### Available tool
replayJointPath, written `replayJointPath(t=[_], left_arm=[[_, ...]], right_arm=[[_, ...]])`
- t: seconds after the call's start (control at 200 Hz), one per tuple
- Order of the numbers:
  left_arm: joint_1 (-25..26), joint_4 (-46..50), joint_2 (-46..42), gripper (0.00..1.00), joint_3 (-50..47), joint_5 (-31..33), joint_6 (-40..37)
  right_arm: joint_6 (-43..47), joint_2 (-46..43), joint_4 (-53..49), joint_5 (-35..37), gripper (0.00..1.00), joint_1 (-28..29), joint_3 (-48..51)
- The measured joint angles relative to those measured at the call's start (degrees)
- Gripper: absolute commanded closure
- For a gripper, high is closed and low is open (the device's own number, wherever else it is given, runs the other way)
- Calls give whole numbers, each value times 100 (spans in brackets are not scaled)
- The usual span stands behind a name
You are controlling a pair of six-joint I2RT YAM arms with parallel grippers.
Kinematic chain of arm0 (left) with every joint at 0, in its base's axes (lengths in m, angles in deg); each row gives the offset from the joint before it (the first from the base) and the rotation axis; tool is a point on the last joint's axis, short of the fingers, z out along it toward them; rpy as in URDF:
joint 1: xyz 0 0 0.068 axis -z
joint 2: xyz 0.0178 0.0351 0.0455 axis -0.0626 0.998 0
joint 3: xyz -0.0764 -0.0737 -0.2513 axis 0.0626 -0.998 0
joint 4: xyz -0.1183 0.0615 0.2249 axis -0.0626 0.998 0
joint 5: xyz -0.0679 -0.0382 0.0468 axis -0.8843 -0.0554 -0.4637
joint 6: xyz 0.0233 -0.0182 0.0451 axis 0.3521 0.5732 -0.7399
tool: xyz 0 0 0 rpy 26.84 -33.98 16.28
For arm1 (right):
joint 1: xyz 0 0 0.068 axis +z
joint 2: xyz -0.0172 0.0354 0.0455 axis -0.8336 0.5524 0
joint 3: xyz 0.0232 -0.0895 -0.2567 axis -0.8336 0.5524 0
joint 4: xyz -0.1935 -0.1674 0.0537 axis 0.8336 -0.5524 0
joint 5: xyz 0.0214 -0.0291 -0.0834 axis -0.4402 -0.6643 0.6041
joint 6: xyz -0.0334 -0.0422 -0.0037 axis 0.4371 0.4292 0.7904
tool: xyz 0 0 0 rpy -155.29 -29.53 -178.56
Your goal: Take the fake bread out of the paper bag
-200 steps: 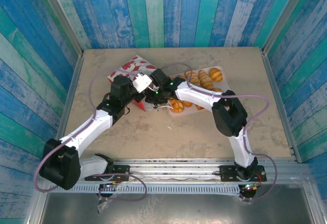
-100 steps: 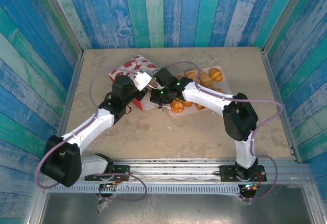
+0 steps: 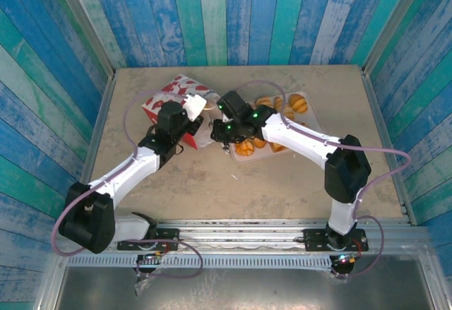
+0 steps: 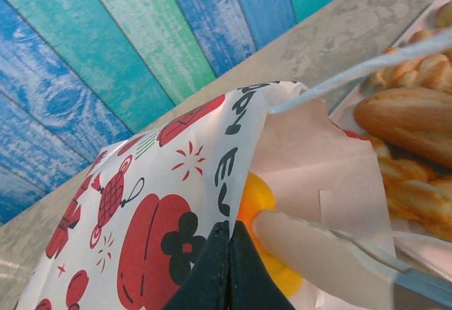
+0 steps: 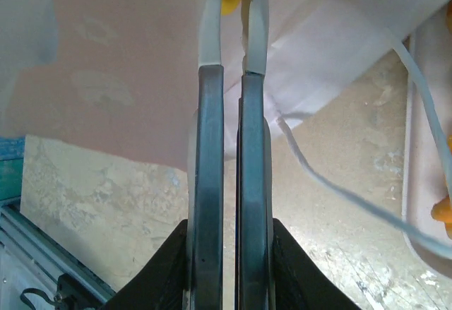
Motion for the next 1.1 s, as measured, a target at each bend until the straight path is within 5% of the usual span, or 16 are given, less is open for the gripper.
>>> replayJointPath(t=[0.626,1.097], left_arm=[[0,52,225,100,273,946,409],[0,68,225,100,326,1161,531]], right_arm=[[369,-1440,-824,455,88,136,817],[1049,-3206,-2396,2911,87,-96,1370]])
